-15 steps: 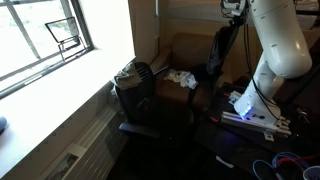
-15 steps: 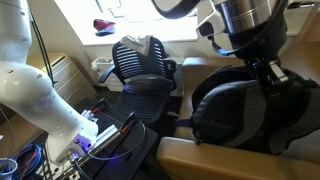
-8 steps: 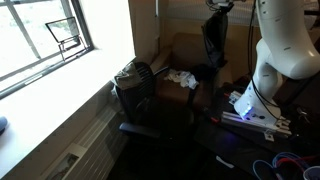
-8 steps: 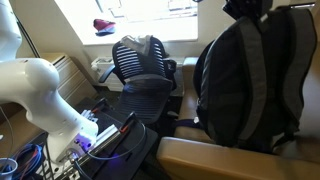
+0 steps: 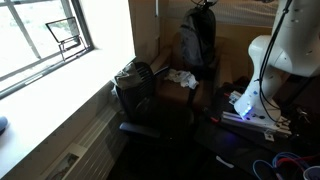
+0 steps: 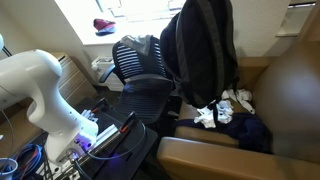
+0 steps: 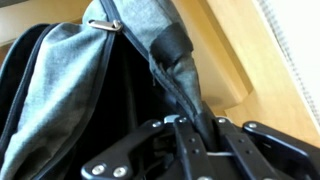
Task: Pick up the blue cloth on the backrest and place it on the right side of the brown couch, then pick up the cream white pants on the left side of the couch and place it on the backrest then pick up the white cloth on the seat of the chair and place it on the couch then finally pick up the bag and put it on the seat of the chair
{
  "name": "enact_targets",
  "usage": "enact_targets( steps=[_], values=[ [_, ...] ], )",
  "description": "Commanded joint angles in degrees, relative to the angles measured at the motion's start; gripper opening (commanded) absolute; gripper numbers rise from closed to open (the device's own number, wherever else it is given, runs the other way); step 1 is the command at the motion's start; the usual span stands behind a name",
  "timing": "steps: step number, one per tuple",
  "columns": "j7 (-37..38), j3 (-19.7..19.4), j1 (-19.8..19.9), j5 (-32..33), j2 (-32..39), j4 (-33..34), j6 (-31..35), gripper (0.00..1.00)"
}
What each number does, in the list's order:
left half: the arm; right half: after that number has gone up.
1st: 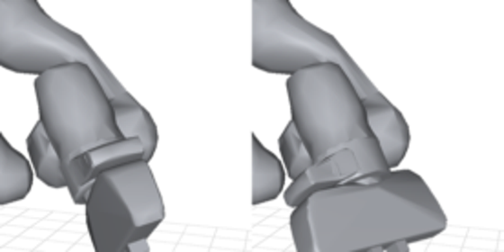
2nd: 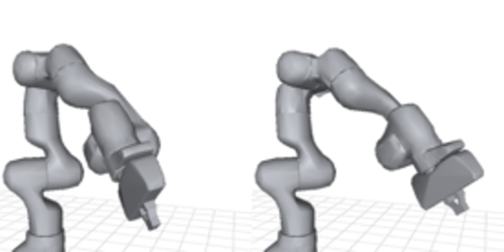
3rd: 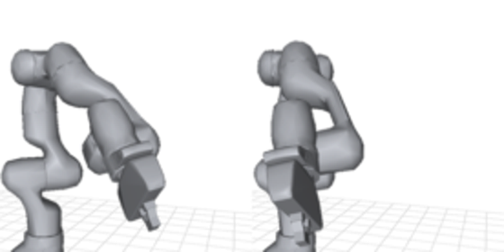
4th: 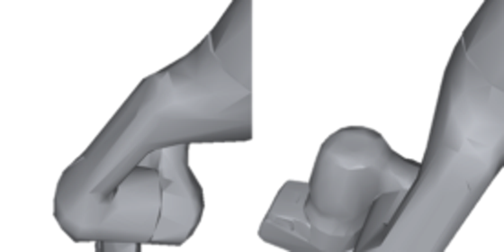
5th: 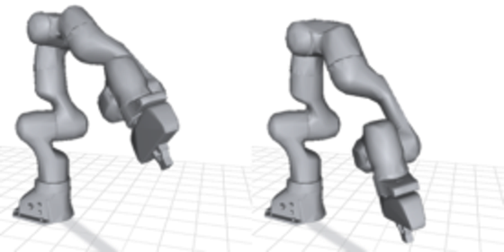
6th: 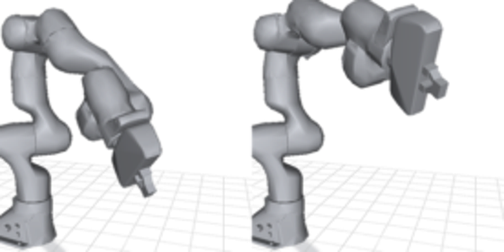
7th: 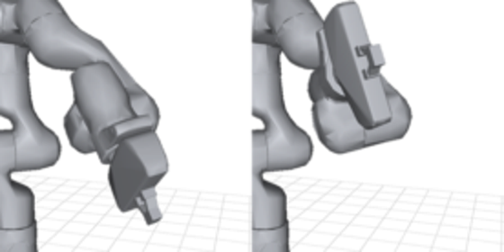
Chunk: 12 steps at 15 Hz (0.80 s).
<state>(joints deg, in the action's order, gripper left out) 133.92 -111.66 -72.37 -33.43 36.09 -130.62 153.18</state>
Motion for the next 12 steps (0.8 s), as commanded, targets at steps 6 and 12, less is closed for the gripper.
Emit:
enact_targets(
  steps=[6,12],
  values=[
    [-9.3,-4.8,-15.4,-5.0,2.1,-5.7,2.6,0.04],
    [-17.1,-12.6,-34.3,-6.0,11.6,-4.8,-4.1,0.04]
  ],
)
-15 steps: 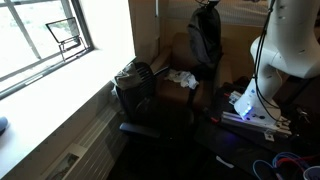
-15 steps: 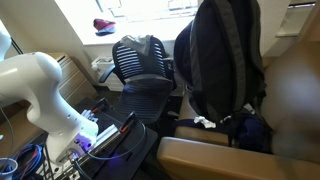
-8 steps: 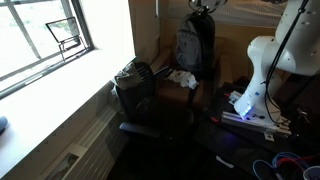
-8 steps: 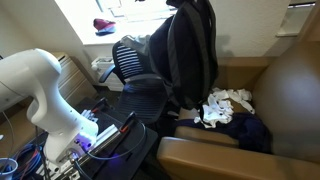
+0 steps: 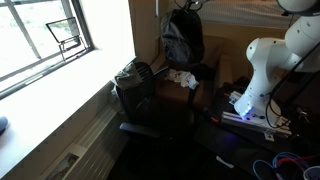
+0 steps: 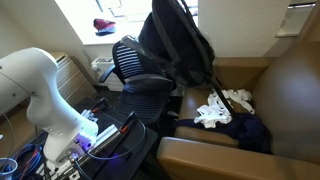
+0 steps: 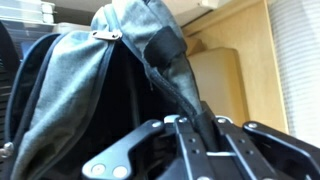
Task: Pick up the blue cloth on the backrest and place it on the right side of the brown couch, then pick up the cream white pants on the left side of the couch and place it on the backrest then pick up the white cloth on the seat of the chair and place it on the couch then finally pick up the bag and put it on the seat of the chair
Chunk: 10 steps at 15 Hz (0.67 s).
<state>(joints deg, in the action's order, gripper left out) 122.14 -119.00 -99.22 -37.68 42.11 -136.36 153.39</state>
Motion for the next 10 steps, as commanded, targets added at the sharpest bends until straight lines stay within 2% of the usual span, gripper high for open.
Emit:
enact_targets(
  steps=[1,5,10],
  values=[
    [-6.5,-6.6,-10.4,-1.4,7.5,1.3,-6.3,0.04],
    [-13.2,-11.2,-19.8,-0.4,13.5,3.4,-13.7,0.04],
    [-25.4,-13.5,-27.9,-1.9,14.8,5.0,-17.9,0.04]
  ],
)
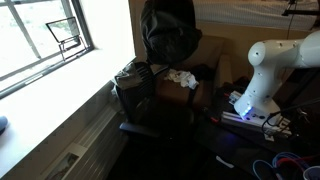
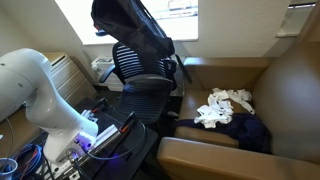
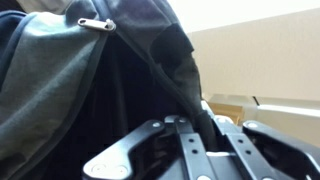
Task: Pick up the blue cloth on the backrest and place it on the right side of the brown couch, then pick up the cream white pants on the left side of the couch and place it on the backrest then pick up the white cloth on the seat of the chair and place it on the couch then finally pick up the bag and put it on the seat of the chair
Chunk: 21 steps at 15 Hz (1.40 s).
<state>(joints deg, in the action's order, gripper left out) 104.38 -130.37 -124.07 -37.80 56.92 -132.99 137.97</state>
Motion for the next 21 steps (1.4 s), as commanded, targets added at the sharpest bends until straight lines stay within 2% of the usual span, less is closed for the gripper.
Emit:
enact_targets(
  steps=[1,6,10,13,16,18,21],
  values=[
    [-10.2,-2.4,-4.5,-2.5,-0.3,1.7,-3.1,0.04],
    [-22.9,-5.1,-8.8,-10.3,-4.0,3.3,-7.5,0.04],
    [-30.0,-4.3,-6.3,-19.0,-8.1,6.4,-15.2,0.04],
    [-32.3,-3.5,-4.0,-21.5,-10.5,10.4,-25.5,0.04],
    [-31.2,-2.6,-0.8,-21.4,-12.8,15.8,-38.3,0.04],
    [-29.4,-1.1,3.2,-20.4,-14.8,19.2,-46.6,0.04],
    [-27.4,3.2,12.2,-20.3,-17.8,21.3,-54.4,0.04]
  ],
)
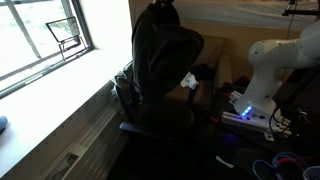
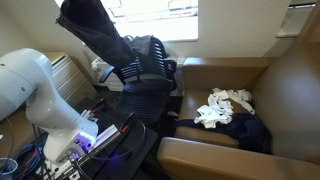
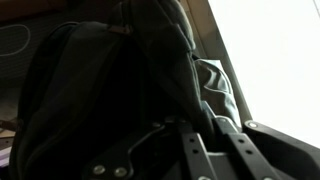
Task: Pick up the blue cloth on the backrest and place it on the right side of the brown couch, then pick up the cream white pants on the left side of the couch and place it on the backrest then pick up the white cloth on the seat of the chair and place it on the couch then finally pick up the bag and put it on the seat of the chair
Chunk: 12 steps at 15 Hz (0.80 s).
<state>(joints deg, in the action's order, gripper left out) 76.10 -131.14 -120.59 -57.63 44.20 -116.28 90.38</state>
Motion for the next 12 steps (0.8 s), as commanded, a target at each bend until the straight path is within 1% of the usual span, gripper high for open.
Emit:
enact_targets(
  steps=[1,4,5,6,8,9,12],
  values=[
    [1.5,6.3,12.7,-0.1,-5.4,4.4,-7.7,0.04],
    [4.1,14.7,24.1,-0.2,-5.9,3.0,-7.2,0.04],
    [5.4,17.5,27.2,-0.9,-5.2,2.1,-6.0,0.04],
    [4.7,20.1,29.9,-2.4,-4.8,1.3,-3.6,0.04],
    [3.4,24.4,32.9,-6.0,-3.2,-1.4,3.2,0.04],
    [2.9,26.1,33.3,-8.7,-2.4,-3.3,8.4,0.04],
    [3.6,32.0,34.0,-11.3,-3.2,-5.5,19.7,0.04]
  ],
)
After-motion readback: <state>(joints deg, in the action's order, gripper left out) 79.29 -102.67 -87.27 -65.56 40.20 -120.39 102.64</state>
